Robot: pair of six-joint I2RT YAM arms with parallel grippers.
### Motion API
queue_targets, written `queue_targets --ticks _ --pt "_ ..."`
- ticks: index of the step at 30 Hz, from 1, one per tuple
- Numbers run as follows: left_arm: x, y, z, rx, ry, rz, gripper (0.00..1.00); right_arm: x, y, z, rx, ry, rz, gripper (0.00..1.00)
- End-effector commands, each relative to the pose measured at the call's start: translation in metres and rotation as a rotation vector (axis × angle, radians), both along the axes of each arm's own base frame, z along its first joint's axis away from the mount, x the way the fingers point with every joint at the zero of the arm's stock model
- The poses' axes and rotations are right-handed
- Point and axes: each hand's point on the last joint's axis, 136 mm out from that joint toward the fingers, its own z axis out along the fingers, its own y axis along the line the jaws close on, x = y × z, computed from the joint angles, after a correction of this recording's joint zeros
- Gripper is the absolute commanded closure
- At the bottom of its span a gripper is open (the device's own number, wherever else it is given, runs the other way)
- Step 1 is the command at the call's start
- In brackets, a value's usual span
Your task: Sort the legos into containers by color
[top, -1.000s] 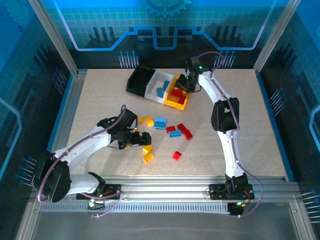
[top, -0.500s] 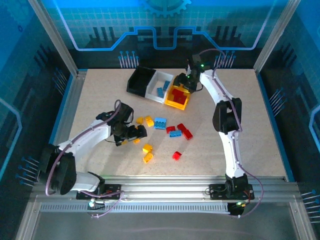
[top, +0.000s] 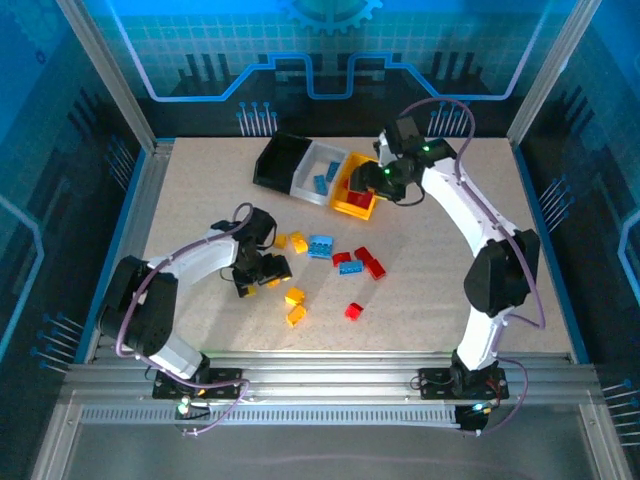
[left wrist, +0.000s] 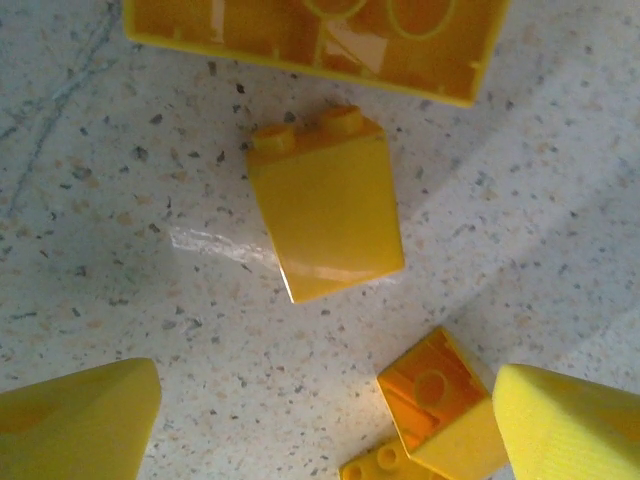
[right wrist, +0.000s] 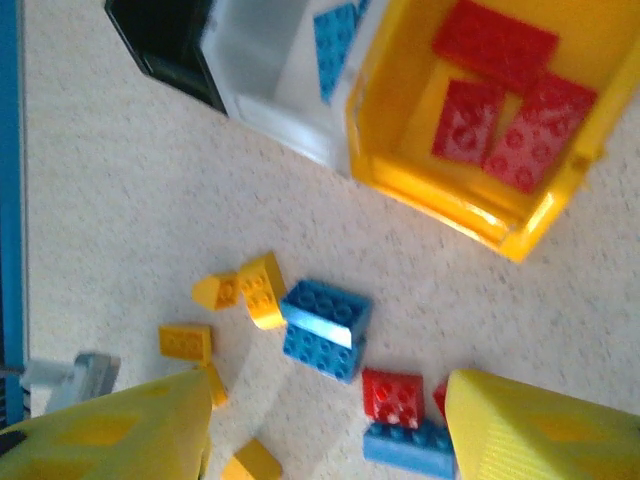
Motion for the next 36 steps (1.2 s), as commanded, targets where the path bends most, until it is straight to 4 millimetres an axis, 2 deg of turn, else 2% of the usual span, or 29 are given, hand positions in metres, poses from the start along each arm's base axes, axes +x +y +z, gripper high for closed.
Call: queue_targets --ticks 1,10,14,16,18,23,25,29,34,36 --pt "0.017 0.003 0.000 0.016 -0.020 0.039 0.17 -0.016 -0.001 0.001 0.012 -0.001 -0.001 0.35" --pt "0.032 0.003 -0.017 0.038 0.009 0.051 0.30 -0.049 -0.002 -0.008 0.004 0.027 -0.002 0.35" --pt "0.032 0.002 -0.027 0.040 0.037 0.060 0.34 -0.056 -0.005 -0.010 -0.001 0.037 -0.007 0.35" --pt "0.030 0.001 -0.032 0.038 0.049 0.060 0.40 -0.059 -0.005 -0.011 -0.001 0.038 -0.007 0.35" --pt "0.030 0.001 -0.033 0.038 0.053 0.060 0.46 -0.062 -0.004 -0.012 -0.003 0.041 -0.003 0.35" --pt "0.027 0.003 -0.034 0.041 0.056 0.050 0.54 -0.071 -0.001 -0.020 -0.010 0.059 0.002 0.36" --pt "0.024 0.002 -0.034 0.035 0.057 0.040 0.61 -0.074 0.001 -0.023 -0.012 0.065 0.006 0.36" --pt "0.019 0.002 -0.027 0.013 0.037 0.027 0.68 -0.080 0.003 -0.028 -0.022 0.077 0.011 0.36" --pt "0.014 -0.002 -0.008 -0.040 -0.019 0.001 0.67 -0.089 0.006 -0.036 -0.031 0.104 0.023 0.36" --pt "0.016 -0.015 0.010 -0.129 -0.071 -0.015 0.66 -0.093 0.005 -0.038 -0.041 0.116 0.027 0.36"
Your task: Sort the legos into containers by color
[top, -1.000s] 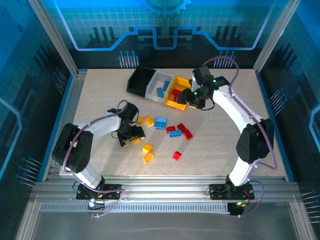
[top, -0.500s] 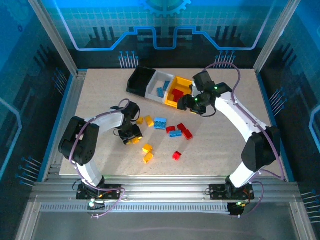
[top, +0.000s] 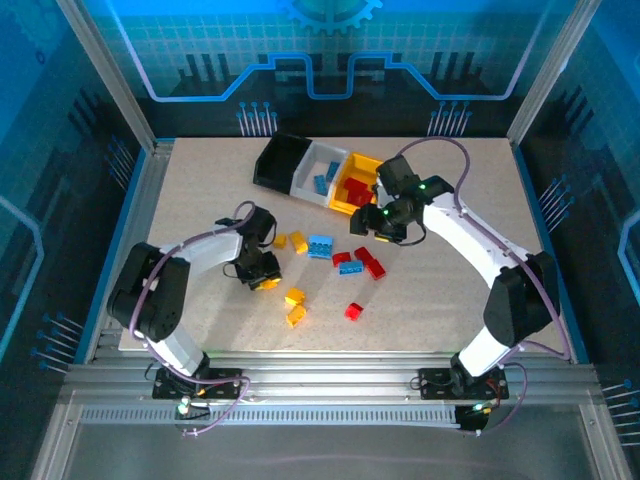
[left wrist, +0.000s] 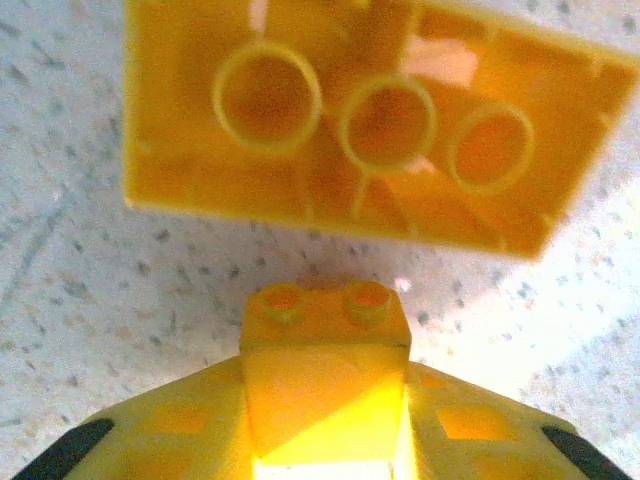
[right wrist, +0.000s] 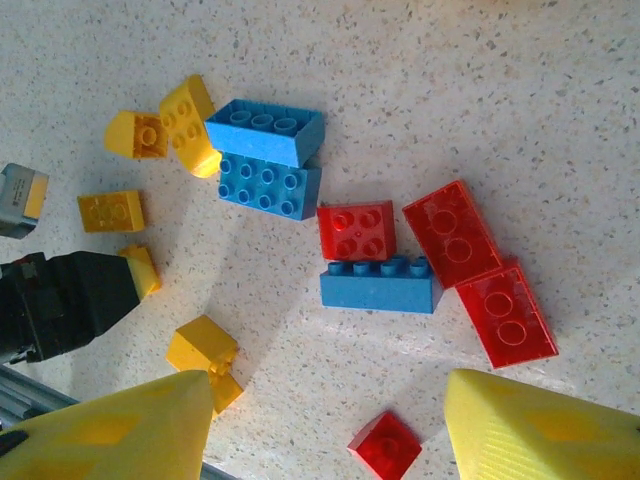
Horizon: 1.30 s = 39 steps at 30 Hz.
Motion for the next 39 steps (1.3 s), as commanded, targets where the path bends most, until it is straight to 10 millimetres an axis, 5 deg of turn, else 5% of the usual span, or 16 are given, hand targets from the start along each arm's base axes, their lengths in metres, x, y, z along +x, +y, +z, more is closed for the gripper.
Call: queue_targets --ticks 1,5,9,16,21,27,32,39 --pt "0.003 -0.023 0.034 -0.159 -0.101 -0.047 0.66 -0.011 -0.001 0.004 -0.009 0.000 0.001 0.36" --pt "0.025 -0.039 0.084 -0.291 -0.237 -0.069 0.64 -0.016 -0.006 -0.001 -0.024 0.013 -0.002 0.35" --pt "0.082 -0.033 0.131 -0.305 -0.387 -0.051 0.63 -0.016 -0.004 -0.006 -0.017 0.028 -0.006 0.35" --pt "0.192 -0.028 0.158 -0.317 -0.504 0.006 0.64 -0.020 0.002 -0.004 -0.015 0.042 0.003 0.36" --pt "0.257 -0.019 0.150 -0.293 -0.544 0.044 0.64 -0.028 -0.002 0.001 -0.034 0.047 0.018 0.35" --pt "0.308 -0.001 0.120 -0.285 -0.548 0.136 0.64 -0.033 -0.010 0.003 -0.080 0.045 0.057 0.35" --pt "0.329 0.001 0.103 -0.263 -0.526 0.138 0.57 -0.036 -0.011 -0.001 -0.083 0.058 0.062 0.35" --pt "0.330 -0.001 0.114 -0.275 -0.522 0.136 0.44 -0.045 -0.013 -0.002 -0.071 0.052 0.039 0.35"
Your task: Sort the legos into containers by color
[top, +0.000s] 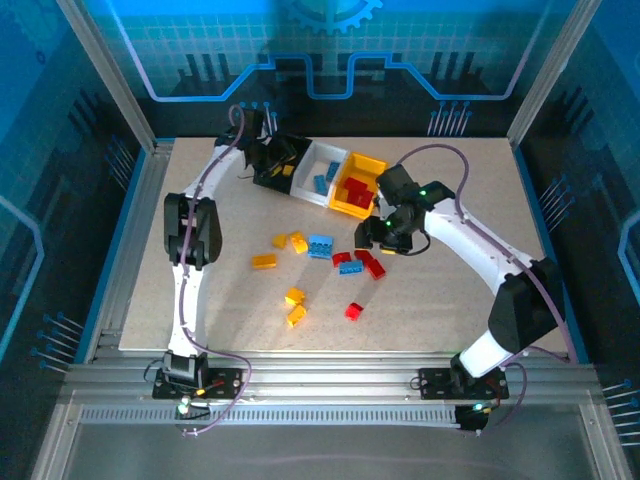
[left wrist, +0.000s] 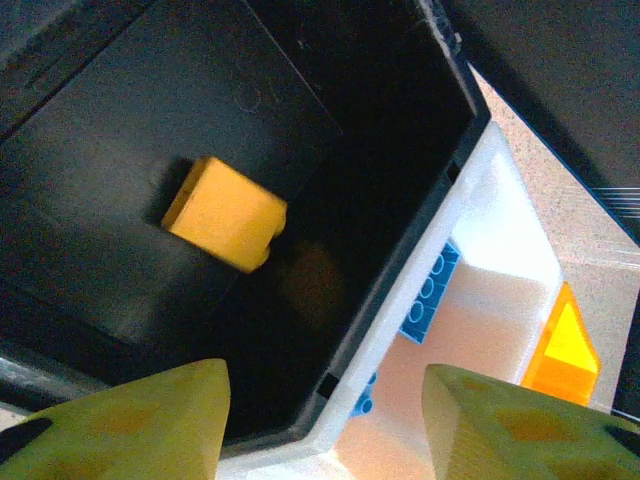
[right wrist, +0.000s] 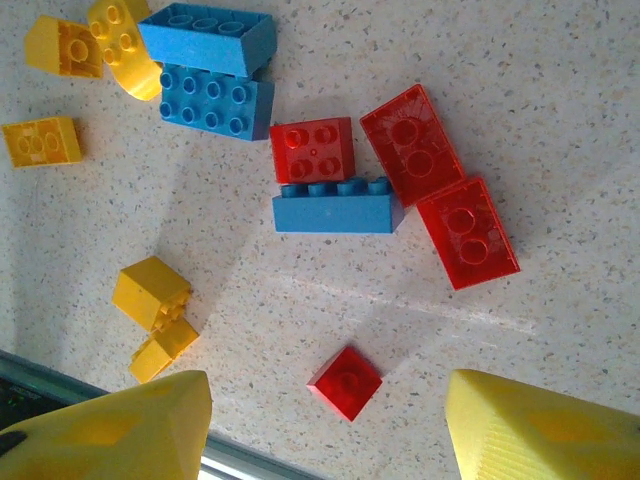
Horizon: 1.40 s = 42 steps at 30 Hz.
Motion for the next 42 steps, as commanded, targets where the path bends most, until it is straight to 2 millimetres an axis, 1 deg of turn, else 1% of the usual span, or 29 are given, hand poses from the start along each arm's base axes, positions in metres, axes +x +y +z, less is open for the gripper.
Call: queue_targets --ticks 1,4,7,8,10,14,15,18,19,21,23,25,26,29,31,33,34,36,39,42 --pt "-0.005 0.001 0.021 -0.012 -0.007 -0.001 0.44 -0.012 0.000 0.008 0.003 -0.018 -0.002 0.35" --pt "-0.017 0.000 0.042 -0.015 -0.033 -0.015 0.43 -0.018 0.002 0.013 -0.001 -0.031 -0.003 0.35" --pt "-0.044 -0.002 0.058 -0.008 -0.045 -0.051 0.42 -0.028 0.003 0.017 -0.024 -0.037 0.012 0.35" --pt "-0.057 -0.004 0.060 0.000 -0.041 -0.070 0.41 -0.032 0.004 0.018 -0.028 -0.035 0.019 0.35" --pt "-0.088 -0.006 0.059 0.032 -0.007 -0.108 0.40 -0.040 0.006 0.018 -0.044 -0.027 0.033 0.35" --pt "-0.163 -0.015 0.052 0.119 0.069 -0.222 0.39 -0.055 0.010 0.017 -0.061 -0.034 0.058 0.35" --pt "-0.185 -0.017 0.052 0.149 0.085 -0.251 0.39 -0.057 0.011 0.016 -0.054 -0.028 0.059 0.35" --pt "-0.241 -0.020 0.045 0.209 0.141 -0.312 0.37 -0.061 0.014 0.016 -0.025 -0.023 0.059 0.34" --pt "-0.255 -0.019 0.043 0.214 0.155 -0.322 0.36 -0.062 0.015 0.016 -0.016 -0.022 0.061 0.34" --pt "-0.288 -0.011 0.035 0.248 0.202 -0.318 0.34 -0.062 0.019 0.017 0.003 -0.022 0.075 0.34" --pt "-0.313 0.001 0.028 0.269 0.236 -0.295 0.33 -0.062 0.023 0.017 0.016 -0.017 0.094 0.34" --pt "-0.333 0.012 0.022 0.296 0.268 -0.282 0.32 -0.063 0.028 0.016 0.034 -0.008 0.110 0.34" --pt "-0.342 0.017 0.019 0.305 0.282 -0.284 0.29 -0.063 0.030 0.016 0.048 -0.003 0.115 0.34" --pt "-0.358 0.022 0.014 0.327 0.318 -0.326 0.17 -0.069 0.037 0.015 0.085 0.013 0.132 0.34" --pt "-0.360 0.027 0.011 0.373 0.324 -0.361 0.11 -0.073 0.039 0.014 0.097 0.007 0.143 0.34" --pt "-0.358 0.032 0.005 0.424 0.335 -0.402 0.03 -0.078 0.040 0.012 0.108 0.007 0.150 0.33" --pt "-0.356 0.034 0.002 0.443 0.349 -0.411 0.01 -0.079 0.041 0.010 0.117 0.009 0.152 0.33" --pt "-0.350 0.036 -0.005 0.476 0.374 -0.419 0.01 -0.083 0.042 0.005 0.134 0.011 0.165 0.32" --pt "-0.338 0.032 -0.011 0.472 0.383 -0.411 0.01 -0.088 0.039 -0.005 0.113 0.027 0.190 0.31" --pt "-0.328 0.029 -0.017 0.477 0.393 -0.410 0.01 -0.089 0.035 -0.009 0.098 0.032 0.182 0.30"
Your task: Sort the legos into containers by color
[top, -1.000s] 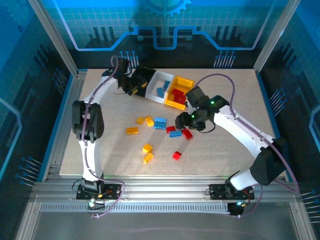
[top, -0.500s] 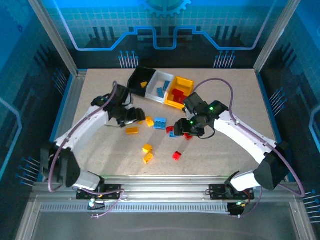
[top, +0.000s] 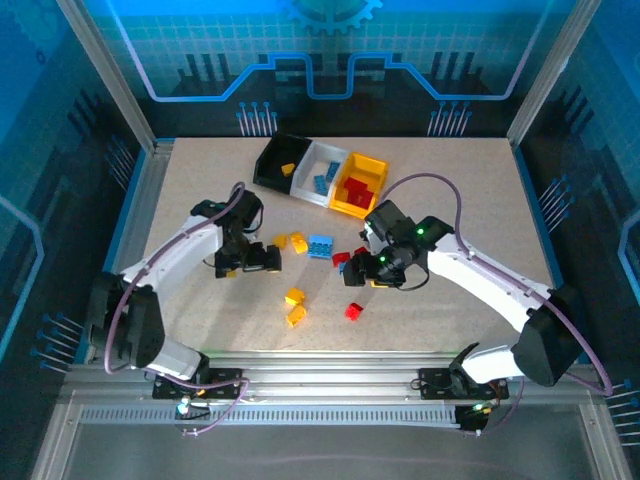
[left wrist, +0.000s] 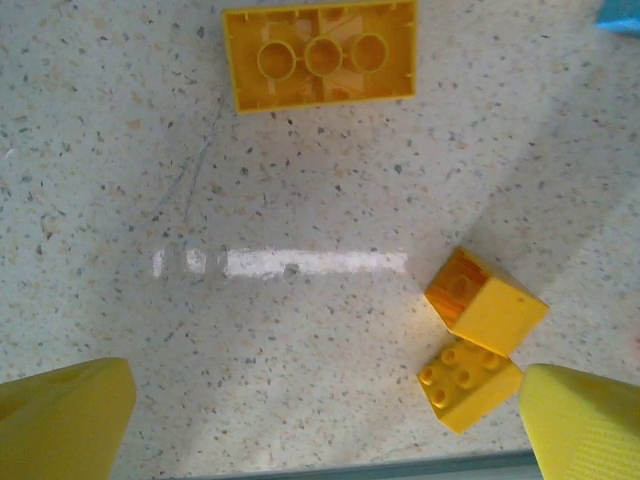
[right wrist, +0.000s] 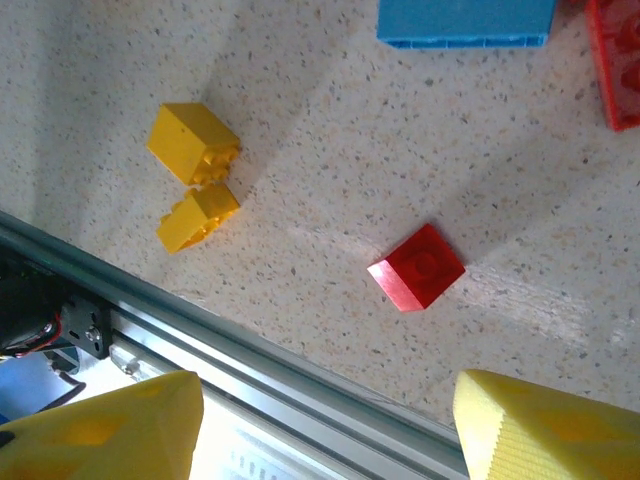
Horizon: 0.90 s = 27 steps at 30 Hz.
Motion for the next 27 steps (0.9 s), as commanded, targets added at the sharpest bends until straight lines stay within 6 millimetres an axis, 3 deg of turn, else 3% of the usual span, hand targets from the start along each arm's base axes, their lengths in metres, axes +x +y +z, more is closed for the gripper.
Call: queue_targets --ticks 1,11,16,23,27 --pt "0.017 0.000 0.002 0.028 -0.023 -0.026 0.01 -0.005 0.003 0.001 0.018 -0.010 0.023 0.30" --pt "0.039 -0.005 -0.024 0.061 0.016 -0.109 0.01 0.011 0.015 -0.004 -0.031 0.011 -0.079 0.29" --pt "0.052 -0.005 -0.040 0.073 0.024 -0.134 0.01 0.016 0.024 0.004 -0.039 -0.023 -0.080 0.29" --pt "0.075 -0.007 -0.055 0.065 0.006 -0.107 0.01 0.023 0.036 0.001 -0.016 -0.020 0.028 0.28" --pt "0.076 -0.004 -0.067 0.090 0.030 -0.087 0.02 0.024 0.039 -0.007 -0.012 -0.007 0.078 0.29"
